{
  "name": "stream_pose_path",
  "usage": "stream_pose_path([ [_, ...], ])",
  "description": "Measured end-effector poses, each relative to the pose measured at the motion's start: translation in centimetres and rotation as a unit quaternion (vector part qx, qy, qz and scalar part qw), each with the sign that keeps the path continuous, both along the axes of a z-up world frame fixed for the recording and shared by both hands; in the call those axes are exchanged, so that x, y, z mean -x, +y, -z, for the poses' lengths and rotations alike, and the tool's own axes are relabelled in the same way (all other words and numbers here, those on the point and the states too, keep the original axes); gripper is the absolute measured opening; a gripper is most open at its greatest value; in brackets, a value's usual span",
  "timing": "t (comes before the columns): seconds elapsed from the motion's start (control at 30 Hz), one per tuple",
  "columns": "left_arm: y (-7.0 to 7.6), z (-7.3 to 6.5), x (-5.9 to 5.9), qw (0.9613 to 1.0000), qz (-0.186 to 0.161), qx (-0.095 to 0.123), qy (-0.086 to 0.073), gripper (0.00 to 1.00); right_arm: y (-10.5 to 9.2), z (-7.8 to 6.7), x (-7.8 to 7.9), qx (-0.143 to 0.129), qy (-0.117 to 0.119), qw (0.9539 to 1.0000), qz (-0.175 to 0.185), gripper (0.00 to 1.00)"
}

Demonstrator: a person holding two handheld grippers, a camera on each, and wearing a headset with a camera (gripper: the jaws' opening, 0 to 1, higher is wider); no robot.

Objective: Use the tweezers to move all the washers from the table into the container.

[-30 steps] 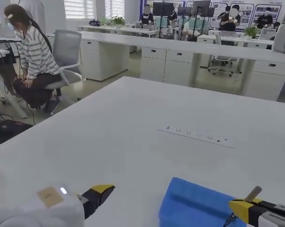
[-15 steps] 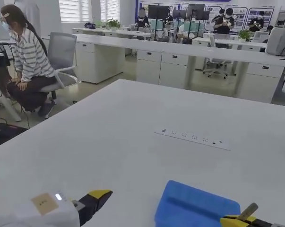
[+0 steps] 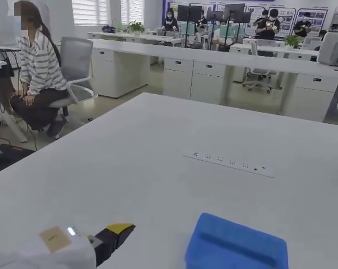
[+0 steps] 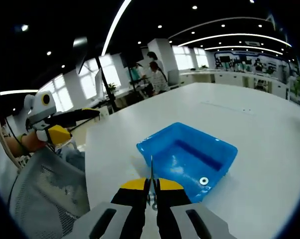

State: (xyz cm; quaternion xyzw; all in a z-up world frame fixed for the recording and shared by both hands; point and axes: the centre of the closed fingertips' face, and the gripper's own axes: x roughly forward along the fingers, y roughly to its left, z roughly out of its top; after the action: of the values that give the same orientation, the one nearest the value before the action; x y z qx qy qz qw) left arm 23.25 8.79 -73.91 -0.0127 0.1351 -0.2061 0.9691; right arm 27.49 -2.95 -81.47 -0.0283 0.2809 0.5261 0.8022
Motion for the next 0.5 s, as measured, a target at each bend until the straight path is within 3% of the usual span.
stream_pose_path([
  [0.27,0.06,0.06,0.00,1.0000,-0.001,-0.001,0.001,0.78,0.07,0.79,0.12,0.018,-0.008,0.9998,-0.009,0.03],
  [0.5,-0.02,0.13,0.03,1.0000,0.002,-0.005,0.002,0.78,0.25,0.70,0.34,0.012,-0.005,0.9999,-0.012,0.03],
])
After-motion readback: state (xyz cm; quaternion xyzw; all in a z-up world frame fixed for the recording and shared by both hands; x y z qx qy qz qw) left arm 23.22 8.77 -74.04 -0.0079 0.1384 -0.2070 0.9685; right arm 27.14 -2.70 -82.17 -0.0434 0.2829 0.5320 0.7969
